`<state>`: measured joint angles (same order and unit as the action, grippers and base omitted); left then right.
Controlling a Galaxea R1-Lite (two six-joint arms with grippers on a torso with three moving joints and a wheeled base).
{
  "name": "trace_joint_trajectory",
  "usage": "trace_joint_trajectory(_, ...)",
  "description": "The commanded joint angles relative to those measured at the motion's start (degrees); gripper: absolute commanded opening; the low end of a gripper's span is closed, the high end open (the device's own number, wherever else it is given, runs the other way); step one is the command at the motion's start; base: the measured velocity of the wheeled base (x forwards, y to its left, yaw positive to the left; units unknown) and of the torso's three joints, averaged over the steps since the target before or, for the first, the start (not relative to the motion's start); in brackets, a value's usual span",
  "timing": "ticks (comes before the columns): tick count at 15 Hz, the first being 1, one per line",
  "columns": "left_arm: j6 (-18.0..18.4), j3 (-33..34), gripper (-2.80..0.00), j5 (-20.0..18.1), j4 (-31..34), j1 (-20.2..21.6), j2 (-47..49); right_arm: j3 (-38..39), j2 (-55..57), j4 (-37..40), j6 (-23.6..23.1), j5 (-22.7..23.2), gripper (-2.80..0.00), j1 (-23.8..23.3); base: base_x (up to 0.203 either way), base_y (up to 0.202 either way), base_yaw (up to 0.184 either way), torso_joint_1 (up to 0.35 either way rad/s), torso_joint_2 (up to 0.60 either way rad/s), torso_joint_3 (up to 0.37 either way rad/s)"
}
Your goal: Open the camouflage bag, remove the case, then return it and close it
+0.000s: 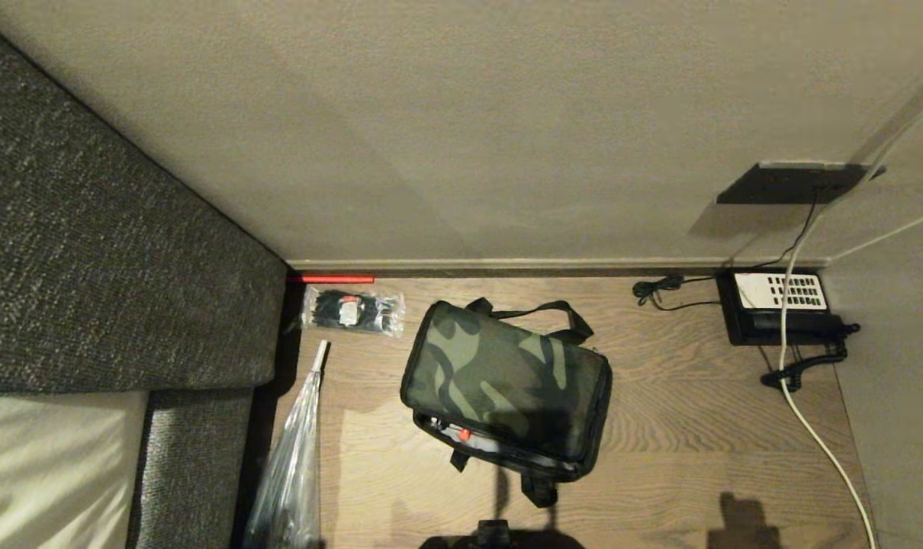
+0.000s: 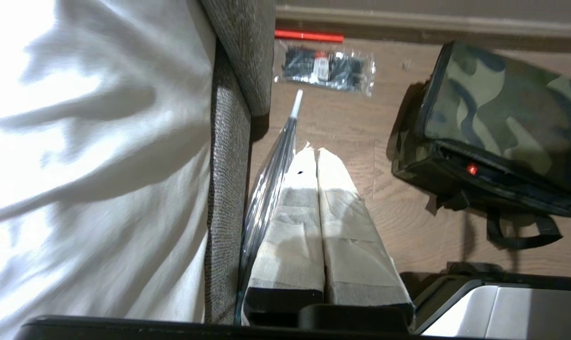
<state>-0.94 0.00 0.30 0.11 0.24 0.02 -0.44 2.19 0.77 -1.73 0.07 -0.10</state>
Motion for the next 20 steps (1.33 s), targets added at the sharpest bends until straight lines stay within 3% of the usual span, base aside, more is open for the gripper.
trace_joint_trajectory(1, 0.0, 0.2, -2.8, 0.0, 0.0, 0.0, 0.0, 0.0, 0.2, 0.0, 0.0, 0.0, -2.8, 0.0, 0.0, 0.0, 0.0, 0.005, 0.0, 0.206)
trace_joint_trajectory(20, 0.0, 0.2, -2.8, 0.0, 0.0, 0.0, 0.0, 0.0, 0.2, 0.0, 0.0, 0.0, -2.8, 0.0, 0.0, 0.0, 0.0, 0.002, 0.0, 0.202)
